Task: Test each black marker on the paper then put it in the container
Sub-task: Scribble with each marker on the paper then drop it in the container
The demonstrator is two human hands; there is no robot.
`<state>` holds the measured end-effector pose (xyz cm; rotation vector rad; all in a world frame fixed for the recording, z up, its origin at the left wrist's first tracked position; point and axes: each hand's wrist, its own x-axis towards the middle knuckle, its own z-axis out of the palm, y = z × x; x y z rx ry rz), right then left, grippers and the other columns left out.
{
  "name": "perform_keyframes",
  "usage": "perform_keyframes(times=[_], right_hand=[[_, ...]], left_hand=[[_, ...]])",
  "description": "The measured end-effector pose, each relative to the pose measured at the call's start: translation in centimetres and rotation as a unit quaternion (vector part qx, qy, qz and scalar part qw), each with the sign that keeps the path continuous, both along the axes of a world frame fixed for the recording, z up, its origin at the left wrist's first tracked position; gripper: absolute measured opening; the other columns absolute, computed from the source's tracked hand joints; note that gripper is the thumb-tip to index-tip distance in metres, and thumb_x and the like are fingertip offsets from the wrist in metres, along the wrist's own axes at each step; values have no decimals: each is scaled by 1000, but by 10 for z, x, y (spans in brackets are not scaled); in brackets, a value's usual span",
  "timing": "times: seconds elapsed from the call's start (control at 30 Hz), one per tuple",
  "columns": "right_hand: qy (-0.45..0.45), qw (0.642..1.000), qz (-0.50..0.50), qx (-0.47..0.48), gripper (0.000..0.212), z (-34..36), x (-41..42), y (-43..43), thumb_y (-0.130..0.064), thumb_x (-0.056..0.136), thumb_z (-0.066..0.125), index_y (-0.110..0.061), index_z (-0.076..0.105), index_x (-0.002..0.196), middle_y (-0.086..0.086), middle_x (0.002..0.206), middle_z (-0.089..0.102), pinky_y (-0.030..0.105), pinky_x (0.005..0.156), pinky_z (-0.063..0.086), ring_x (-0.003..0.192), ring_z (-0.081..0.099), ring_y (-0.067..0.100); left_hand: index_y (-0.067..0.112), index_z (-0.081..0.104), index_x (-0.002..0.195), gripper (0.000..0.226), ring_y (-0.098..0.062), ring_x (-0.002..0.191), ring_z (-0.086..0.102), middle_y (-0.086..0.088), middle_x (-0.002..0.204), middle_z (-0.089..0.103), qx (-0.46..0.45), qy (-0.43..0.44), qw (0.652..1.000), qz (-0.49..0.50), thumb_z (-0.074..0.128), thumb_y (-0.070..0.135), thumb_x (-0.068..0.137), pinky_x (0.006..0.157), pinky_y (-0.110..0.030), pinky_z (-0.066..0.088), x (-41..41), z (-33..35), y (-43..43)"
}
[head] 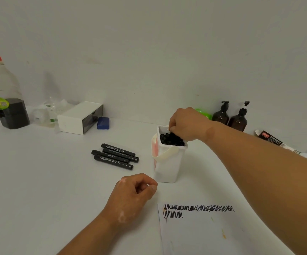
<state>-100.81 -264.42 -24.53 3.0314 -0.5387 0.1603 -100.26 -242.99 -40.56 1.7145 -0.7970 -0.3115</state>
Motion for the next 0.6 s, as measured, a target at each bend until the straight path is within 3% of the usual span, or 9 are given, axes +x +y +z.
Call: perform_keyframes(times=[0.17, 0.33, 0.43, 0.6], right_hand=[[-85, 995, 1, 51, 22, 16, -17, -6, -18, 94, 56, -25, 77, 93, -4, 97, 76, 35, 84, 59, 93, 67, 18], [-216, 969, 13, 115, 15, 18, -62, -8, -24, 92, 64, -33, 74, 85, -22, 79, 66, 9, 62, 42, 80, 63, -1], [-280, 948, 19, 147, 14, -5, -101, 0, -26, 89, 70, -35, 73, 79, -24, 72, 66, 0, 59, 40, 71, 59, -16], [-326, 907, -2, 265, 19, -67, -160, 8, -22, 85, 76, -38, 74, 75, -29, 73, 68, 5, 58, 42, 57, 56, -3]], left_hand=[[42, 73, 84, 18, -6, 57, 57, 1, 69, 69, 6, -10, 1000, 5, 70, 25, 89, 54, -14, 45, 1, -1, 1], [42, 73, 85, 17, -23, 71, 65, -2, 71, 69, 17, -21, 1000, 15, 70, 26, 89, 55, -19, 47, 4, -2, 1], [41, 74, 84, 16, -26, 72, 65, -5, 73, 68, 18, -24, 999, 21, 71, 26, 89, 55, -20, 47, 5, -3, 1], [44, 73, 84, 18, -17, 68, 66, 4, 71, 70, 34, -53, 997, 41, 72, 26, 88, 57, -19, 49, 5, -2, 2]])
